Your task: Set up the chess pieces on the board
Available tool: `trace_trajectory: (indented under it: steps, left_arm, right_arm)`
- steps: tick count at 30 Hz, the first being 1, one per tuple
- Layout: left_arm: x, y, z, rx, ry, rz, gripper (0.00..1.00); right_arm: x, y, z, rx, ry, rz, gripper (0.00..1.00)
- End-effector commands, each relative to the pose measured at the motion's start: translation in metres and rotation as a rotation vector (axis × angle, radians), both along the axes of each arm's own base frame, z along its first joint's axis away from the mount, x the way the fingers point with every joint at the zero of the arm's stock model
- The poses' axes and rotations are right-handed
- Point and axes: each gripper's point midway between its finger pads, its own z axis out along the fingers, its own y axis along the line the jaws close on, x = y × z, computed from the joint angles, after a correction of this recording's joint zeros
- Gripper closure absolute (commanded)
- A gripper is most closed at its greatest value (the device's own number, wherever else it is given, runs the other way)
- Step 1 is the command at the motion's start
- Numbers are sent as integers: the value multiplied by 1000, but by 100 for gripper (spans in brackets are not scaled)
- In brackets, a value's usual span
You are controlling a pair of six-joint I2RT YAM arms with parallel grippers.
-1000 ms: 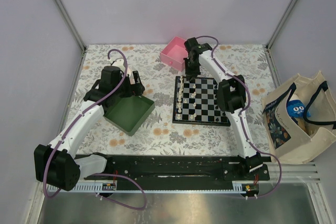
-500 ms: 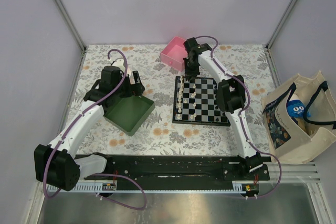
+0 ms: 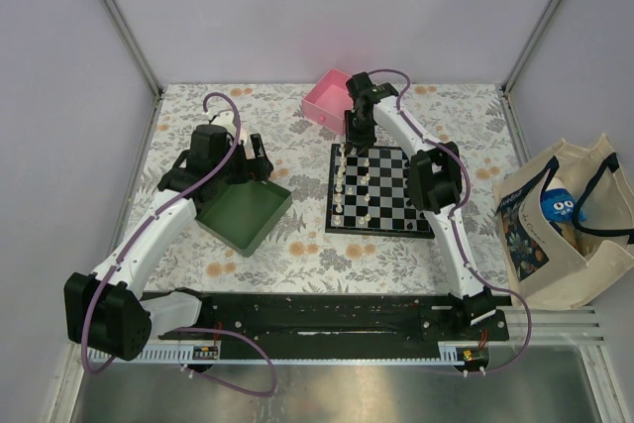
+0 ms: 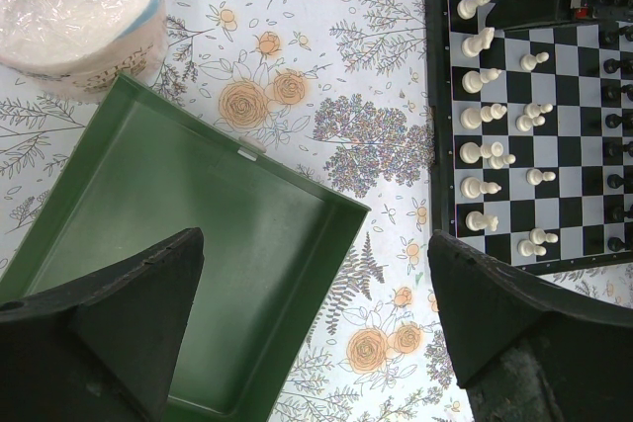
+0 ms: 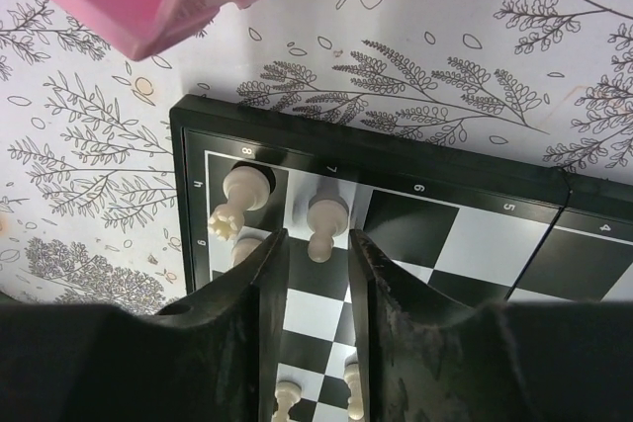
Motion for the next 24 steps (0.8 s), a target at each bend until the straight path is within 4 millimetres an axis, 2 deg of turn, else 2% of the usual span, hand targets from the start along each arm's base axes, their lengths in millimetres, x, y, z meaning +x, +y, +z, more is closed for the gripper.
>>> trace_trajectory:
  steps: [1, 7, 11, 17, 24]
  left_arm:
    - [4, -4, 8, -17, -32, -15, 1]
    - [4, -5, 7, -21, -29, -18, 1]
    - [4, -5, 9, -22, -35, -15, 1]
    - [4, -5, 7, -24, -31, -16, 1]
    - [4, -6, 8, -26, -32, -17, 1]
  right_arm:
    - [9, 8, 38, 47, -81, 6, 59]
    - [8, 4, 75, 63, -149, 10, 57]
    - [4, -6, 86, 48, -168, 13, 57]
    - [-9, -30, 73, 0, -132, -6, 57]
    - [-22, -36, 50, -23, -71, -21, 57]
